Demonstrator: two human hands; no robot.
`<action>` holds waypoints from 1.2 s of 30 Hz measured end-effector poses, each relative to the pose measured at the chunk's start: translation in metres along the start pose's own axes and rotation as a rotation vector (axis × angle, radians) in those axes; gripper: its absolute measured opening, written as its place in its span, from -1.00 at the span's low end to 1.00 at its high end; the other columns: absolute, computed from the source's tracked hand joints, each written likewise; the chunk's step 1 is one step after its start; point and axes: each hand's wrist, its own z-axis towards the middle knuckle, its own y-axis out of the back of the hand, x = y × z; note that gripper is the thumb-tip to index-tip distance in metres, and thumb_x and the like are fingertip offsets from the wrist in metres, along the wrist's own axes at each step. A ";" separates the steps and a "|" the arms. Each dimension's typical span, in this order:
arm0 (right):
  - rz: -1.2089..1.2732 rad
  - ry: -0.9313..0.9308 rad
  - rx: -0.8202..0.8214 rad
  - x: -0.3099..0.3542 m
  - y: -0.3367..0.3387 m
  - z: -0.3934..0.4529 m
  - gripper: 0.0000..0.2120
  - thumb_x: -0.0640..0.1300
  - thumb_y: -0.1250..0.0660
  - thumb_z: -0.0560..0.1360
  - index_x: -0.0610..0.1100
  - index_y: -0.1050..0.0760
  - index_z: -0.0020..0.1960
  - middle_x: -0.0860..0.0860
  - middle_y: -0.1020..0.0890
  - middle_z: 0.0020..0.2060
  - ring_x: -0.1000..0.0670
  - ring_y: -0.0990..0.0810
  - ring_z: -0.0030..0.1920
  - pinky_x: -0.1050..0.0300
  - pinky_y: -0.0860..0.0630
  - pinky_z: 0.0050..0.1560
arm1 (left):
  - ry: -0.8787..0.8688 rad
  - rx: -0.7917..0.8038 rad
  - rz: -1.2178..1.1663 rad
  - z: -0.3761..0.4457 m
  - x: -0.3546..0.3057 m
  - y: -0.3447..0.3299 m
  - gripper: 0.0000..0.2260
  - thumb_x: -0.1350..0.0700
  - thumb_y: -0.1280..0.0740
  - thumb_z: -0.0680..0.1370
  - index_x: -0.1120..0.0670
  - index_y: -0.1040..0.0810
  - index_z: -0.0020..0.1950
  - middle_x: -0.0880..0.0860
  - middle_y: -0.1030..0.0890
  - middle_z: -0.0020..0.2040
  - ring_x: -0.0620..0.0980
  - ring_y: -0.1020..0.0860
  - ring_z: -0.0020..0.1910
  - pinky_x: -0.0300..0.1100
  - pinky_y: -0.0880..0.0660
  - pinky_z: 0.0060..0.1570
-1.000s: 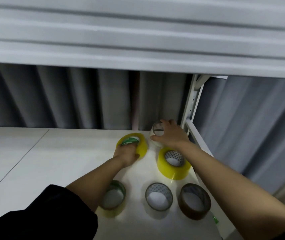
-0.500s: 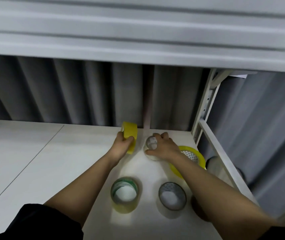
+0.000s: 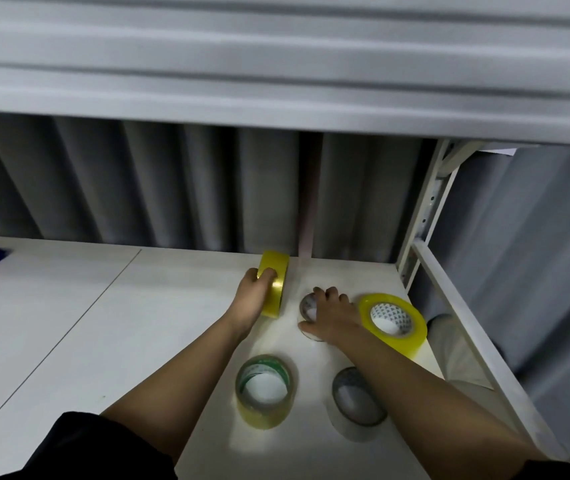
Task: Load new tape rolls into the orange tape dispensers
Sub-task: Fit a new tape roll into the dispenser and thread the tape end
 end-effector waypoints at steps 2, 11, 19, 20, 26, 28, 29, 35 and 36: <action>-0.038 0.020 -0.003 -0.002 -0.001 -0.004 -0.20 0.37 -0.15 0.47 -0.08 -0.05 0.52 -0.11 -0.20 0.45 -0.16 -0.23 0.40 -0.06 -0.26 0.32 | 0.004 -0.003 -0.001 0.001 -0.001 -0.001 -0.68 -0.08 -0.10 0.63 0.13 -0.38 0.21 0.07 -0.46 0.08 0.01 -0.45 -0.01 -0.14 -0.34 -0.01; 1.311 -0.202 -0.028 0.035 0.054 -0.012 -0.54 0.21 -0.12 0.58 -0.15 -0.53 -0.14 -0.07 -0.65 -0.28 -0.08 -0.59 -0.18 0.03 -0.54 -0.01 | -0.077 0.138 0.016 -0.008 0.002 0.002 -0.75 -0.02 -0.05 0.66 0.13 -0.33 0.18 0.08 -0.44 0.04 -0.09 -0.42 -0.08 -0.21 -0.35 -0.10; 1.667 -0.075 0.176 0.043 0.046 -0.025 -0.83 -0.08 -0.23 0.60 -0.15 -0.54 0.04 -0.01 -0.65 -0.21 0.09 -0.60 -0.23 0.27 -0.49 -0.19 | -0.127 0.249 0.085 -0.021 0.008 0.015 -0.81 0.17 -0.11 0.63 0.17 -0.35 0.22 0.04 -0.46 0.06 -0.16 -0.44 -0.05 -0.38 -0.36 -0.15; 1.654 -0.053 0.175 0.043 0.045 -0.027 -0.83 -0.13 -0.24 0.59 -0.17 -0.53 0.09 -0.04 -0.65 -0.13 0.06 -0.62 -0.16 0.29 -0.53 -0.18 | -0.120 0.226 0.078 -0.021 0.008 0.017 -0.84 0.18 -0.13 0.62 0.17 -0.36 0.18 0.04 -0.46 0.02 -0.12 -0.46 -0.03 -0.39 -0.37 -0.15; 1.519 0.049 0.157 0.049 0.038 -0.031 -0.74 -0.22 -0.27 0.56 -0.22 -0.49 0.25 -0.16 -0.62 0.12 -0.14 -0.58 0.15 -0.05 -0.46 0.28 | -0.033 0.159 -0.048 -0.029 -0.008 0.030 -0.88 0.09 -0.16 0.63 0.06 -0.44 -0.03 0.02 -0.54 -0.07 -0.15 -0.52 -0.10 -0.46 -0.45 -0.18; 1.516 0.070 0.187 0.053 0.038 -0.033 -0.74 -0.23 -0.26 0.56 -0.21 -0.48 0.25 -0.17 -0.62 0.10 -0.16 -0.58 0.13 -0.07 -0.46 0.27 | -0.013 0.155 -0.070 -0.030 -0.012 0.034 -0.86 0.10 -0.18 0.63 0.04 -0.46 -0.10 0.03 -0.55 -0.10 -0.07 -0.54 -0.10 -0.37 -0.47 -0.04; 1.531 0.086 0.201 0.056 0.038 -0.034 -0.75 -0.24 -0.26 0.56 -0.21 -0.49 0.23 -0.17 -0.62 0.08 -0.15 -0.59 0.11 -0.07 -0.47 0.26 | 0.003 0.156 -0.077 -0.031 -0.012 0.037 -0.89 0.10 -0.19 0.63 0.06 -0.48 -0.05 0.07 -0.57 -0.05 -0.01 -0.55 -0.03 -0.25 -0.47 0.08; 1.507 0.080 0.199 0.099 0.037 -0.030 -0.70 -0.10 -0.25 0.59 -0.25 -0.46 0.25 -0.19 -0.63 0.08 -0.12 -0.61 0.04 -0.07 -0.51 0.18 | 0.003 0.164 -0.093 -0.035 -0.003 0.071 -0.83 0.23 -0.15 0.63 0.06 -0.49 -0.06 0.01 -0.58 -0.13 -0.12 -0.55 -0.16 -0.36 -0.51 -0.16; 1.487 0.082 0.188 0.107 0.036 -0.029 -0.68 -0.09 -0.24 0.59 -0.26 -0.44 0.27 -0.21 -0.61 0.11 -0.13 -0.60 0.06 -0.08 -0.51 0.18 | -0.006 0.162 -0.088 -0.035 -0.001 0.078 -0.81 0.25 -0.14 0.63 0.06 -0.49 -0.08 0.00 -0.57 -0.14 -0.12 -0.55 -0.16 -0.35 -0.50 -0.16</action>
